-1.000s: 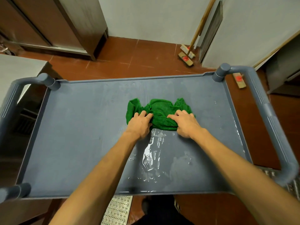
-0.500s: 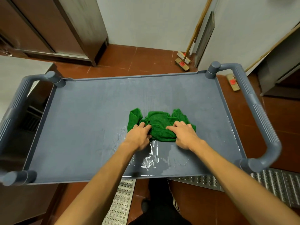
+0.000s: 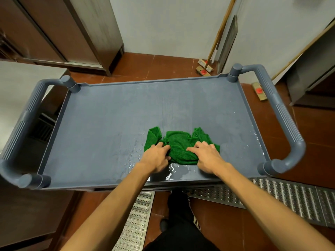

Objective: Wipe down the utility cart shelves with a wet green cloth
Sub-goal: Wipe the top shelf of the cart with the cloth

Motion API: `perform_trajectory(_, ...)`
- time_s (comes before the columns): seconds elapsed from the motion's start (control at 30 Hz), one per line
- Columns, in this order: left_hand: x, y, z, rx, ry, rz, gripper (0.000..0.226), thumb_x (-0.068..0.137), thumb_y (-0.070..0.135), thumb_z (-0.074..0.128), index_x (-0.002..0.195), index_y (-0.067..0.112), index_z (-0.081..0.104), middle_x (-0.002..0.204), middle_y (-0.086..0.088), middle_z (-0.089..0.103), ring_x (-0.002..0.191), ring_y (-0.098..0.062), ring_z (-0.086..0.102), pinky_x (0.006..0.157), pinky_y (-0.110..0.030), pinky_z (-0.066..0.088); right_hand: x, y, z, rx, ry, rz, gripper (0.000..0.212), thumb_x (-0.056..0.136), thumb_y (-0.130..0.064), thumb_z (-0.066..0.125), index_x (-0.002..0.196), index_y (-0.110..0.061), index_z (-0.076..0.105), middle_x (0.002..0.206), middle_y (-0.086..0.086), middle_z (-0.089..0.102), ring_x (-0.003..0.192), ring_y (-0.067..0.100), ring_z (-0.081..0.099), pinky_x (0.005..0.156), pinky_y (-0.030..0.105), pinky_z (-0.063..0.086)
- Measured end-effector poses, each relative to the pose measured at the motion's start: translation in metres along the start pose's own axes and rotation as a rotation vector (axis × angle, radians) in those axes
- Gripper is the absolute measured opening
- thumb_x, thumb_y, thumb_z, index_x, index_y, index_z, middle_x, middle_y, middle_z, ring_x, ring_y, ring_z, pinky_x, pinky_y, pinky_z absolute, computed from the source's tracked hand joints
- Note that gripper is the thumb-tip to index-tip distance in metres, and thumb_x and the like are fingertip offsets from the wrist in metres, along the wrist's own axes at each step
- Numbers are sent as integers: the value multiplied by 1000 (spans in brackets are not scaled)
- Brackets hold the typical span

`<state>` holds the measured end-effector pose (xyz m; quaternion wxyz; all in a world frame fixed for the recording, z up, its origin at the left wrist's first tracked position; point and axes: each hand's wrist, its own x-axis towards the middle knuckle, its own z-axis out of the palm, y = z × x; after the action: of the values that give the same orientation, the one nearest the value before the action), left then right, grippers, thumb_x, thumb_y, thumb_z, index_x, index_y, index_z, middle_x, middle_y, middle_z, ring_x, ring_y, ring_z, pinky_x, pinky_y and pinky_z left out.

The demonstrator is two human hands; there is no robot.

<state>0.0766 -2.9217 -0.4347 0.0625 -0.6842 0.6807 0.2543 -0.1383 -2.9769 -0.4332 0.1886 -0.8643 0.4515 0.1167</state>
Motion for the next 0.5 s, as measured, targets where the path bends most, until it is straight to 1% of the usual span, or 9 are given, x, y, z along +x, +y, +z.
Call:
perform_trajectory(0.13,-12,3,3,3,-18,11,41,97,31,53,135,15,51,123,-12,53,114,-37,54,94,-46,48,-11,-3,3,12,-11,-10,72,84,-1,51,148,-33,40,127,-1,50,118,20,43,103,38,33)
perform_trajectory(0.3,-26,7,7,5,-30,32,38,98,28,52,133,13,53,122,-13,54,112,-38,56,93,-44,48,-21,-7,5,6,-55,-11,70,85,-1,49,146,-34,42,128,-1,51,120,21,43,106,40,33)
perform_trajectory(0.43,-35,8,8,33,-86,56,35,98,28,52,129,12,55,121,-15,54,113,-39,55,91,-44,46,-28,-12,4,-20,-112,-12,70,84,1,48,145,-34,44,129,0,52,123,23,42,107,42,32)
perform_trajectory(0.5,-38,10,7,52,-112,71,33,98,27,52,128,14,57,122,-16,54,114,-39,53,91,-45,45,-29,-16,3,-40,-143,-20,69,85,1,47,145,-33,45,130,1,52,124,24,42,108,41,32)
